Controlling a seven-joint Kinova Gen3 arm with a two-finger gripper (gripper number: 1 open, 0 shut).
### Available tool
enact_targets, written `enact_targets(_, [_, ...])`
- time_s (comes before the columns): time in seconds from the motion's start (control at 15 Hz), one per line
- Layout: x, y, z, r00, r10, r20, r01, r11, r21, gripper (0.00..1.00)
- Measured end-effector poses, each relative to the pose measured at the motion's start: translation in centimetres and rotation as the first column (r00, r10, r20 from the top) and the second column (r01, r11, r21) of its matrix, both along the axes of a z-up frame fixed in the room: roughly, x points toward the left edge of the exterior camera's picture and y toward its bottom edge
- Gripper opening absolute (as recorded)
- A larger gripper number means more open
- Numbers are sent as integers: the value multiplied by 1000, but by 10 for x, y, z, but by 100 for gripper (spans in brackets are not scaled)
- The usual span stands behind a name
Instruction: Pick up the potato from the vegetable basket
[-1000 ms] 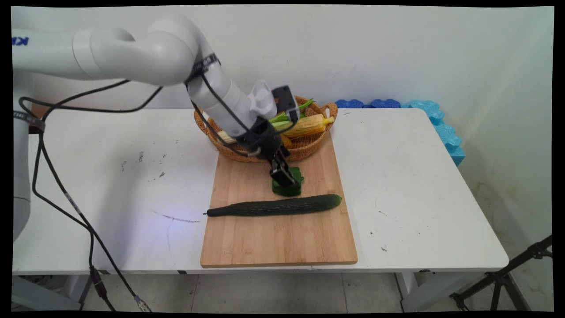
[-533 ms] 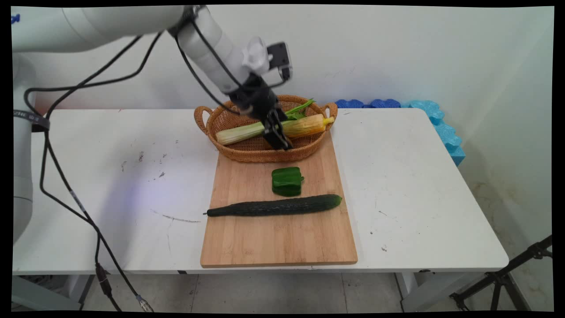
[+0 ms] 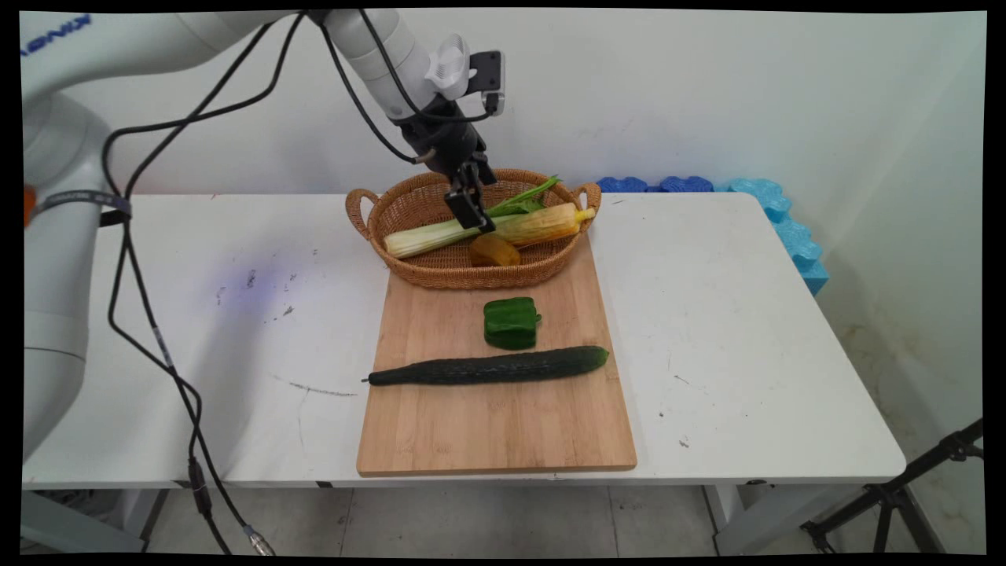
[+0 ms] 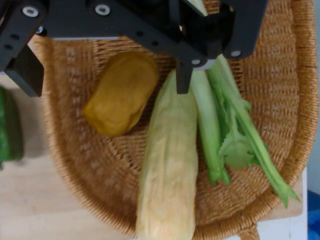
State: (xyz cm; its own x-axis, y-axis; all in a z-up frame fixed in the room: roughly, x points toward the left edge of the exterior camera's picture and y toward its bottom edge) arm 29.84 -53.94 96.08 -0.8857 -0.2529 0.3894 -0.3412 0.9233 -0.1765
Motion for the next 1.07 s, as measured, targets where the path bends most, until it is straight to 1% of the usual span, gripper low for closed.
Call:
enact_targets(0.2, [5, -24, -15, 998, -55, 36, 55, 998, 25, 100])
enact_targets(0.47, [8, -48, -38, 990, -131, 58, 126, 990, 69, 100])
enact_targets(0.8, [11, -62, -55, 980, -191, 62, 184, 977, 111, 100])
enact_targets(1.07, [12, -70, -65, 972, -227, 56, 219, 968, 126, 100])
